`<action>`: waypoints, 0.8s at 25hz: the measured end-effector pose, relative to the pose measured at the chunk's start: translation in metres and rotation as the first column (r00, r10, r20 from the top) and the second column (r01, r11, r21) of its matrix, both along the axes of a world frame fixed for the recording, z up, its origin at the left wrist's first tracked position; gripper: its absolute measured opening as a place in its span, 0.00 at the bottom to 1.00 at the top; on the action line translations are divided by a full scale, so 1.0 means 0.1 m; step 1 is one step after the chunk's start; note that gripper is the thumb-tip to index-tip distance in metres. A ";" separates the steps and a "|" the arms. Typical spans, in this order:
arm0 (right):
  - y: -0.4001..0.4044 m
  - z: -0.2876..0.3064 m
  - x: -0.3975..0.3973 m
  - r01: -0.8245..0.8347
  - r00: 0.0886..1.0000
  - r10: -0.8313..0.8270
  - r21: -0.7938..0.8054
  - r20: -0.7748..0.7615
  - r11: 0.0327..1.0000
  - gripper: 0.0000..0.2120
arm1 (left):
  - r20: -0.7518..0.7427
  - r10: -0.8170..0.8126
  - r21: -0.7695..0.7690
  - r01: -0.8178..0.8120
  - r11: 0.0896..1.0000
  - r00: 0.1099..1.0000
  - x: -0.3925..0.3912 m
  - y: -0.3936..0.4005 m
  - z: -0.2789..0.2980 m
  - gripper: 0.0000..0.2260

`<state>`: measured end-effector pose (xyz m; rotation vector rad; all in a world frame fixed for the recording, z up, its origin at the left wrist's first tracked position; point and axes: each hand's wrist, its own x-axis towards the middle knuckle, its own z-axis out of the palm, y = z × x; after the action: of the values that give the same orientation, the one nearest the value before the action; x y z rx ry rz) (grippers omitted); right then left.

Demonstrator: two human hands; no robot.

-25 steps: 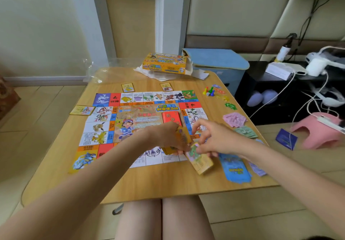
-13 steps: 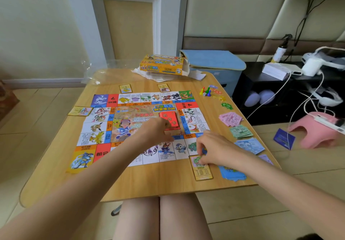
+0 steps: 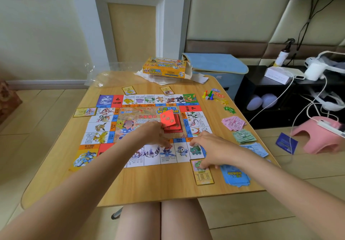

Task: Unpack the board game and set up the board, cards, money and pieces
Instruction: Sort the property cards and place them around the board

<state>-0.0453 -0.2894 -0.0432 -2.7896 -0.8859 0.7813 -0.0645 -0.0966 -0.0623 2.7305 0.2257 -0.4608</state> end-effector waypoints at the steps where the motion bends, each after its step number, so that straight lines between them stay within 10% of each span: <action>1: 0.02 0.01 0.01 0.008 1.000 -0.008 0.002 -0.004 1.000 0.33 | -0.004 0.002 -0.007 -0.002 1.000 1.000 0.02 0.01 0.01 0.25; 11: 0.09 0.05 0.09 0.002 1.000 -0.002 -0.005 -0.020 1.000 0.27 | 0.041 0.054 -0.018 -0.053 0.998 0.998 0.06 0.02 0.05 0.35; 20: 0.01 0.01 0.10 -0.009 0.999 0.007 -0.055 -0.040 0.998 0.15 | -0.009 0.027 0.022 -0.026 0.999 1.000 0.04 -0.01 0.05 0.25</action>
<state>-0.0350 -0.2889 -0.0421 -2.8083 -0.8829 0.8722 -0.0607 -0.0979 -0.0569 2.7433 0.2706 -0.4668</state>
